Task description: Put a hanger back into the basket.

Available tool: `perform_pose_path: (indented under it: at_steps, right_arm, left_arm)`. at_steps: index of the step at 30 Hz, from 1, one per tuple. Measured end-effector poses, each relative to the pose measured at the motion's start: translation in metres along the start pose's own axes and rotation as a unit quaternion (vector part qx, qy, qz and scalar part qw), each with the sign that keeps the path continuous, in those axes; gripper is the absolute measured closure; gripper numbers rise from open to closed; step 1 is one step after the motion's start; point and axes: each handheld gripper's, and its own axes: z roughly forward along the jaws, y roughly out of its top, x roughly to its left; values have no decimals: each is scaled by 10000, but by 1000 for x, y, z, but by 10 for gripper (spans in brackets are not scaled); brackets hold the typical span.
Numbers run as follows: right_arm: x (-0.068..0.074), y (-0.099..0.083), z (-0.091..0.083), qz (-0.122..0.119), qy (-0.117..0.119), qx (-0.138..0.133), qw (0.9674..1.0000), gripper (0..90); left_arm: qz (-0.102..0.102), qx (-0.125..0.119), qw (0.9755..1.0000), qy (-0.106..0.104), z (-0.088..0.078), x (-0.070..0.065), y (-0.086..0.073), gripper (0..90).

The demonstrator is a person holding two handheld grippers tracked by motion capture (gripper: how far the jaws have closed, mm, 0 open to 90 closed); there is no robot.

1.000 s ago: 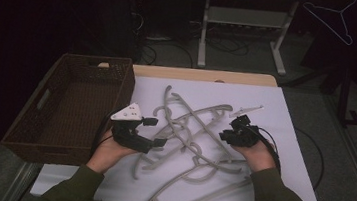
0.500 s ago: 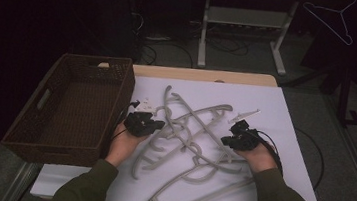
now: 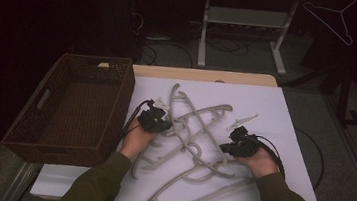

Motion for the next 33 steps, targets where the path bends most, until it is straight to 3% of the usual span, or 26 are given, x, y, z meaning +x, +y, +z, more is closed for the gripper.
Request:
perform_pose_path:
  at_steps: [10, 18, 24, 25, 27, 29, 33]
  right_arm:
    - [21, -4, 3, -369, 418, -60, 9984, 897]
    - [52, 5, 12, -713, 781, -61, 9944, 897]
    - [66, 10, 21, -806, 870, -37, 9929, 897]
    - [74, 13, 26, -863, 924, -38, 9920, 897]
    - [77, 14, 28, -893, 970, -21, 9913, 897]
    - [84, 19, 35, -1208, 924, -18, 9884, 897]
    - [89, 22, 41, -1285, 916, -18, 9875, 897]
  left_arm:
    - [67, -14, 10000, -58, 5, 4, 6, 899]
    - [-17, -19, 9999, -108, 9, 9, 7, 899]
    - [18, 24, 9999, -136, 13, 8, 10, 899]
    - [-37, 31, 9999, -157, 14, 7, 11, 900]
    - [39, 44, 9999, -156, 16, 7, 12, 899]
    - [45, 92, 9998, -147, 17, 7, 14, 899]
    - [85, 45, 9998, -146, 17, 9, 14, 898]
